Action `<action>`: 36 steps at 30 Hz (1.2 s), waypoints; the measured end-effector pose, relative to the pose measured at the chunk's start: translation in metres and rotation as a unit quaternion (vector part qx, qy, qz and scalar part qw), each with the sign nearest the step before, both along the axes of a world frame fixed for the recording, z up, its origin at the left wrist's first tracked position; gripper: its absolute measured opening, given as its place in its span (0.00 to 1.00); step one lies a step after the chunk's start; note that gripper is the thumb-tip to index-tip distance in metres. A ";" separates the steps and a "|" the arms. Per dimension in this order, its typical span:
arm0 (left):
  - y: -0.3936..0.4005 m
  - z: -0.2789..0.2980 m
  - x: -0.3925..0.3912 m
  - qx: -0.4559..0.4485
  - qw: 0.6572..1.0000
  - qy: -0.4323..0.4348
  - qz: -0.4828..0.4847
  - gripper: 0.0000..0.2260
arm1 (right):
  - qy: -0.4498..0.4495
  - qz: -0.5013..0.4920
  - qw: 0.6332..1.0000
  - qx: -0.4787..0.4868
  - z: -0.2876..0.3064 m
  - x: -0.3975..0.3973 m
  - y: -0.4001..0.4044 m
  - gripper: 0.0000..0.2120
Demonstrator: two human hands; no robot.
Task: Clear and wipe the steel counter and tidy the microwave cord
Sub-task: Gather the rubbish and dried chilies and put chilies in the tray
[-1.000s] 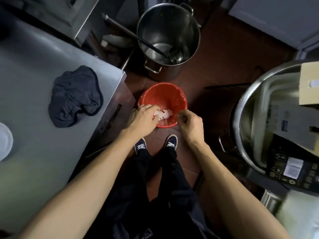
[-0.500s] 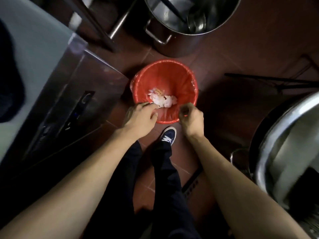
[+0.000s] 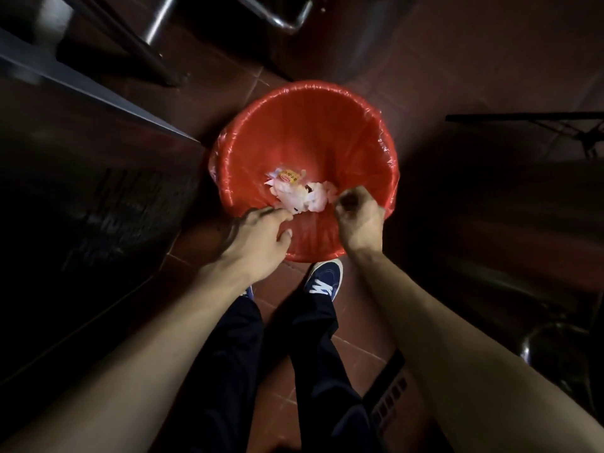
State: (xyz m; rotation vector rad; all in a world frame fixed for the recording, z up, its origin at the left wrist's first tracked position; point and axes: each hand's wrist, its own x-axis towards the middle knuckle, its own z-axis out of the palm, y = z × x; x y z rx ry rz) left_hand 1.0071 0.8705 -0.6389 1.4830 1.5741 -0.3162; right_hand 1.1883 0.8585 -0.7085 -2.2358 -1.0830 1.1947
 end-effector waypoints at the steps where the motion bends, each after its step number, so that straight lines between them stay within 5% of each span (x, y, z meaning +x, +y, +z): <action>1: -0.002 -0.005 0.000 -0.004 1.000 0.003 0.001 0.15 | 0.002 0.005 1.000 -0.007 -0.007 0.001 -0.003 0.05; 7: -0.010 -0.007 0.002 -0.006 1.000 0.009 -0.002 0.15 | -0.002 0.054 0.998 -0.044 -0.001 0.005 -0.013 0.13; 15: -0.009 0.059 0.006 0.015 1.000 0.013 -0.010 0.15 | -0.024 0.124 0.990 -0.059 0.076 0.015 -0.020 0.17; 27: -0.020 0.256 0.006 0.109 0.992 0.047 -0.051 0.13 | -0.064 0.231 0.971 0.028 0.292 0.007 -0.005 0.20; 36: -0.041 0.388 -0.035 0.198 0.977 0.046 0.060 0.14 | -0.070 0.331 0.934 0.113 0.429 -0.027 0.004 0.21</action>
